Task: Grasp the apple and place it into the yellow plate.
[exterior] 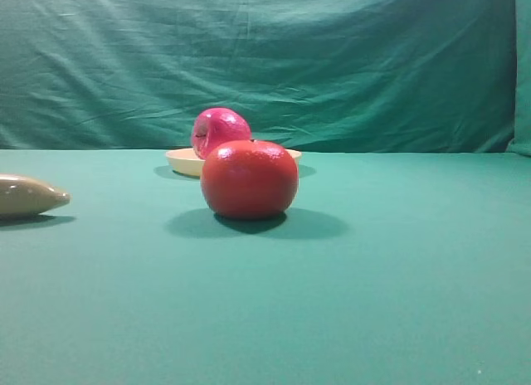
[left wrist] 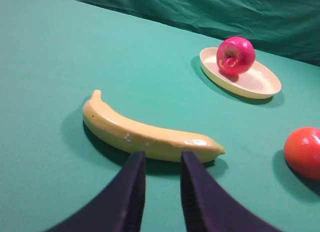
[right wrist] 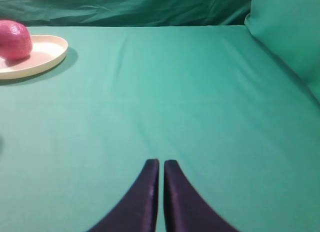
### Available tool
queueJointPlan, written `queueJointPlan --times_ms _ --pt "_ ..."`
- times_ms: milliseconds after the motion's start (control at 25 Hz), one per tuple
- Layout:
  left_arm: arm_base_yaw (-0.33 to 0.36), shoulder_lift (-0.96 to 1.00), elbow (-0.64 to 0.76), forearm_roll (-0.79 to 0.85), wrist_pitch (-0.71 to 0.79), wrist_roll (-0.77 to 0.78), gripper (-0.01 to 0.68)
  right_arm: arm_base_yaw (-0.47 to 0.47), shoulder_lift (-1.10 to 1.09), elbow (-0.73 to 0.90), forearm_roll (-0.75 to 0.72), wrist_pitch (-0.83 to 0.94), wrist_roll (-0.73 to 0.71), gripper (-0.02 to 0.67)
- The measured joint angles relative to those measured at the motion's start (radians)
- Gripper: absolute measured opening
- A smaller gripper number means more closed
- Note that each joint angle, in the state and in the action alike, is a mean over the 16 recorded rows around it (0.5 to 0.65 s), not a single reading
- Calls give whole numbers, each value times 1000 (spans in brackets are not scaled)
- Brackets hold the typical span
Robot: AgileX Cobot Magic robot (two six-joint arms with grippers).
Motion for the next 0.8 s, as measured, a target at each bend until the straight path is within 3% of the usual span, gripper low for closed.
queueJointPlan --times_ms 800 --pt "0 0 0 0 0 0 157 0 0 0 0 2 0 0"
